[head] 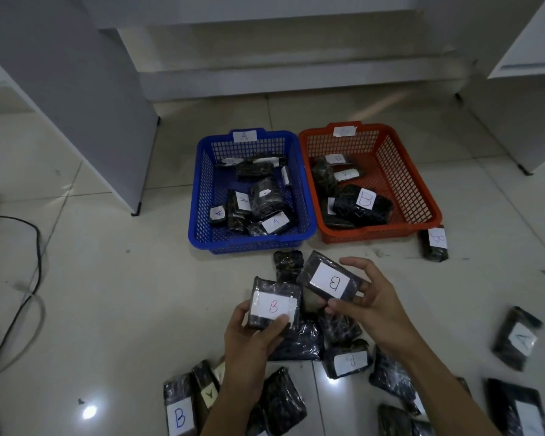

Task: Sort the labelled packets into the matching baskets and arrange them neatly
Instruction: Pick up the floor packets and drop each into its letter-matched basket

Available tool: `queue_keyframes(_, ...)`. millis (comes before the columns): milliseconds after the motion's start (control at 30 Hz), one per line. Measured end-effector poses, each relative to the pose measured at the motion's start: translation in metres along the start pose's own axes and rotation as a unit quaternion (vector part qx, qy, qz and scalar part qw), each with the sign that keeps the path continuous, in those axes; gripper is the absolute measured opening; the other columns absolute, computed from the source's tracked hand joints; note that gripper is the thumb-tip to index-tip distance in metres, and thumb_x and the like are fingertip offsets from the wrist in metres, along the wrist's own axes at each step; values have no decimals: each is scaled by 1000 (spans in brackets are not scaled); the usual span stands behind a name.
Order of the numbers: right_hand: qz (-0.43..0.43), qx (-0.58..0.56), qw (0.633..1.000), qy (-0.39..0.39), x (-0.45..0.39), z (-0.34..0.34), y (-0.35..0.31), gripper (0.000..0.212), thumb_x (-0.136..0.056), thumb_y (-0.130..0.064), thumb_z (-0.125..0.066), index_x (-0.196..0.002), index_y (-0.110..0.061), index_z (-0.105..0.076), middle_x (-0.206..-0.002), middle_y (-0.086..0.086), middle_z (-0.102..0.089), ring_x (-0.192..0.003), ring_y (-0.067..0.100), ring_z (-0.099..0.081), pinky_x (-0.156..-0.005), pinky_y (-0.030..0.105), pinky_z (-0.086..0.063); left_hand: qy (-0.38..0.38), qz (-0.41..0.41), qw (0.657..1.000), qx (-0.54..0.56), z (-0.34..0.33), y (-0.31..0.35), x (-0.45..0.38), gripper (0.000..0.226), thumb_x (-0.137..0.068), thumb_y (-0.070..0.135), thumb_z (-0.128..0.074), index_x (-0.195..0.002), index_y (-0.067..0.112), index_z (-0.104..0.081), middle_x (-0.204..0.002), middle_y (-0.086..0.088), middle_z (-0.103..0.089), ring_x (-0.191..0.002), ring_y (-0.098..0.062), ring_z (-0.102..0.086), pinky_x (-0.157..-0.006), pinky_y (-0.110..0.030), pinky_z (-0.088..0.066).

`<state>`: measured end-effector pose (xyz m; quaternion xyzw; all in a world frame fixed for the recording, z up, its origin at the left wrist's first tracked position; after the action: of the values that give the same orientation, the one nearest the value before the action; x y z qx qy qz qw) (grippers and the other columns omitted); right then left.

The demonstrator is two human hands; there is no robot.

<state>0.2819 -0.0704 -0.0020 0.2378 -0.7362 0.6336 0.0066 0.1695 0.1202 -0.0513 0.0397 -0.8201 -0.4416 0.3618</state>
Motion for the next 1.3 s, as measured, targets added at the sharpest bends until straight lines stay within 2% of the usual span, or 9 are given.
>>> queue_keyframes(267, -19, -11, 996, 88, 2, 12, 8, 46, -80, 13, -74, -118, -9, -60, -97, 18, -77, -77, 31, -74, -63, 33, -61, 10, -5, 1000, -7, -1, -2, -5, 32, -79, -9, -70, -108, 5, -65, -101, -26, -71, -81, -30, -69, -71, -38, -61)
queue_keyframes(400, -10, -92, 976, 196, 7, 37, 6, 26, -79, 5, -74, -102, 0, -62, -78, 13, -75, -63, 18, -67, -58, 27, -54, 5, -78, 987, -139, -28, 17, -19, 48, -76, 0, -75, -116, 23, -60, -112, -11, -70, -98, -25, -69, -84, -44, -58)
queue_keyframes(533, 15, -118, 958, 262, -14, 84, -21, 14, -94, -4, -63, -107, -4, -68, -96, 19, -75, -83, 30, -69, -72, 45, -62, -63, -134, 969, -200, -110, 59, -51, 41, -90, -6, -61, -118, 16, -42, -101, -12, -67, -82, -23, -69, -75, -43, -59)
queue_keyframes(733, 27, -8, 957, 288, -91, 150, -80, 20, -98, -1, -59, -115, -11, -62, -92, 9, -71, -70, 21, -72, -48, 34, -59, -83, -150, 939, -298, -220, 80, -133, 34, -85, 16, -74, -107, 34, -55, -100, -6, -72, -91, -24, -71, -73, -49, -61)
queue_keyframes(900, -56, 126, 961, 239, -180, 181, -93, 17, -76, 10, -70, -82, -5, -67, -104, 20, -72, -89, 33, -72, -71, 44, -64, -88, -81, 952, -283, -294, 65, -190, 42, -87, -4, -63, -116, 21, -47, -117, -9, -58, -103, -32, -62, -71, -53, -61)
queue_keyframes(967, -75, 245, 940, 226, -200, 189, -93, 26, -62, -10, -85, -84, -6, -72, -99, 14, -75, -84, 28, -74, -77, 42, -63, -77, -94, 933, -338, -313, 60, -217, 48, -78, 2, -70, -119, 18, -51, -115, -9, -61, -103, -35, -63, -73, -54, -60)
queue_keyframes(1067, -54, 356, 899, 249, -208, 194, -98, 36, -71, -19, -83, -102, -3, -72, -98, 11, -74, -88, 27, -74, -79, 35, -62, -39, -131, 894, -426, -334, 59, -235, 45, -78, 4, -71, -119, 8, -54, -119, -10, -62, -106, -33, -61, -87, -47, -57)
queue_keyframes(1167, -24, 418, 872, 252, -211, 198, -100, 37, -78, -14, -76, -111, -1, -67, -104, 17, -73, -91, 32, -72, -80, 36, -61, 3, -202, 809, -552, -342, 63, -245, 35, -87, 7, -66, -120, 1, -60, -121, -16, -63, -111, -32, -60, -96, -34, -49)
queue_keyframes(1300, -14, 442, 871, 213, -211, 204, -103, 39, -80, -20, -82, -110, -1, -66, -97, 18, -73, -79, 33, -74, -71, 41, -64, 48, -270, 724, -633, -342, 71, -240, 32, -86, 12, -70, -116, 3, -67, -116, -22, -66, -108, -36, -63, -93, -38, -52)
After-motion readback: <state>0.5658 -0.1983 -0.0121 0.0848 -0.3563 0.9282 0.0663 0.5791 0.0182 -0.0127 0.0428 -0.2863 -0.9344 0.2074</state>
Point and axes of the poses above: each hand's wrist, its own x-axis away from the middle knuckle, its own z-axis out of the back of the hand, y = z × x, the point moved 8 cm from there along -x, towards the middle knuckle
